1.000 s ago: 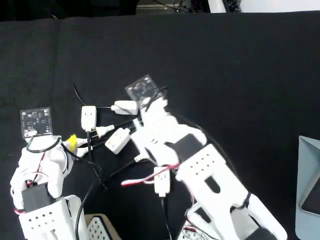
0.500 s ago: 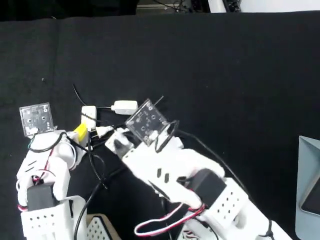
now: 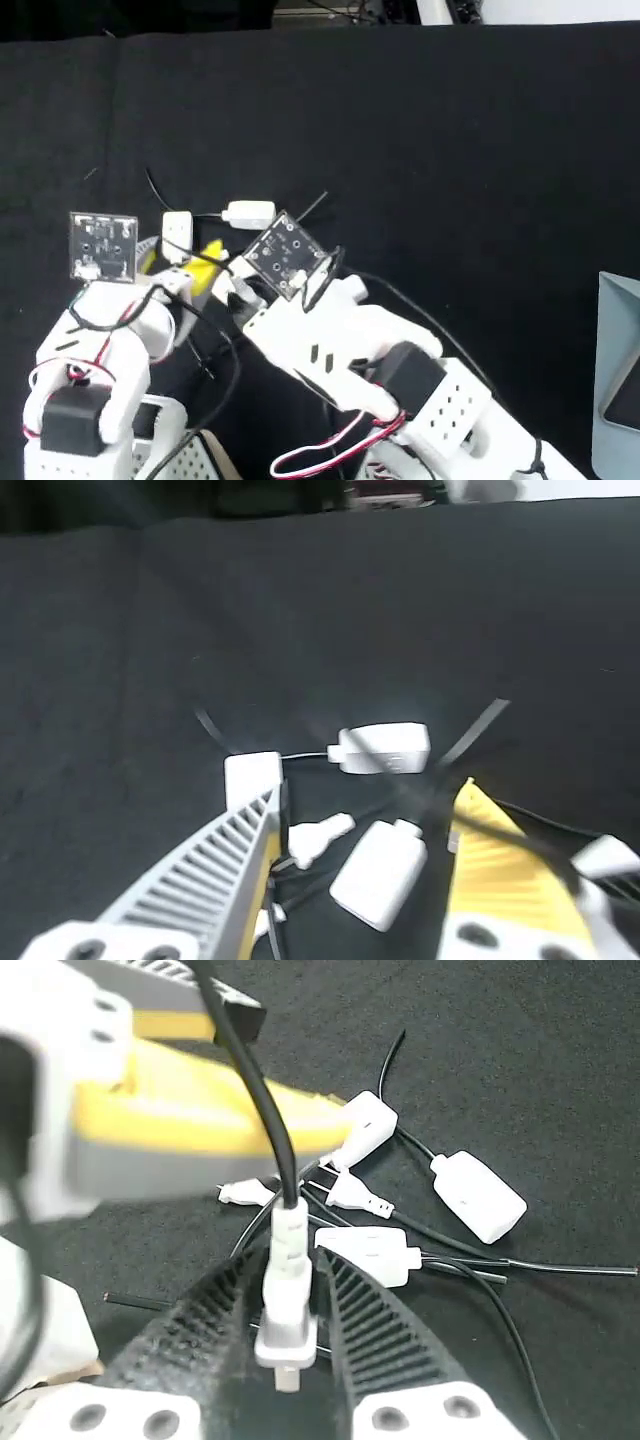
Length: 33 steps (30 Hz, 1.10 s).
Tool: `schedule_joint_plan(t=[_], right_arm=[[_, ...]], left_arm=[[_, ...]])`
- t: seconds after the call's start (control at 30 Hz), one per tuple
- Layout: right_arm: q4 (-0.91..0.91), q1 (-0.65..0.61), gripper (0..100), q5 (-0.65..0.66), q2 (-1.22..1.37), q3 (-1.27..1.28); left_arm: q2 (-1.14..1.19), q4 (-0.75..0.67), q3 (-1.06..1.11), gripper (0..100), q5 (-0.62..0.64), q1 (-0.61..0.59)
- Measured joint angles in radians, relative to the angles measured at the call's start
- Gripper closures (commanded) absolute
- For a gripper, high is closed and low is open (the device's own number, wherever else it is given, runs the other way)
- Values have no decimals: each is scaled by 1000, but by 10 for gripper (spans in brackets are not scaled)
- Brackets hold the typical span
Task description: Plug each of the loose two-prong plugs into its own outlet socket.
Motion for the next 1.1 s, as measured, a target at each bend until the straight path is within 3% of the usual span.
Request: schedule_joint_plan(t=[0.2,0.37,0.53,0.8,1.1], right_arm=[[0,0,987,0,0,0],[0,0,987,0,0,0],[-66,0,987,0,0,64],[-419,0,987,0,137,213],[-738,0,987,0,563,173]], left_arm=[[-5,64,-48,730,-11,129],[-6,80,-60,729,-58,141],[-6,80,-83,732,-58,-5],[-6,40,23,733,-58,-356],[-3,-123,226,733,52,-506]])
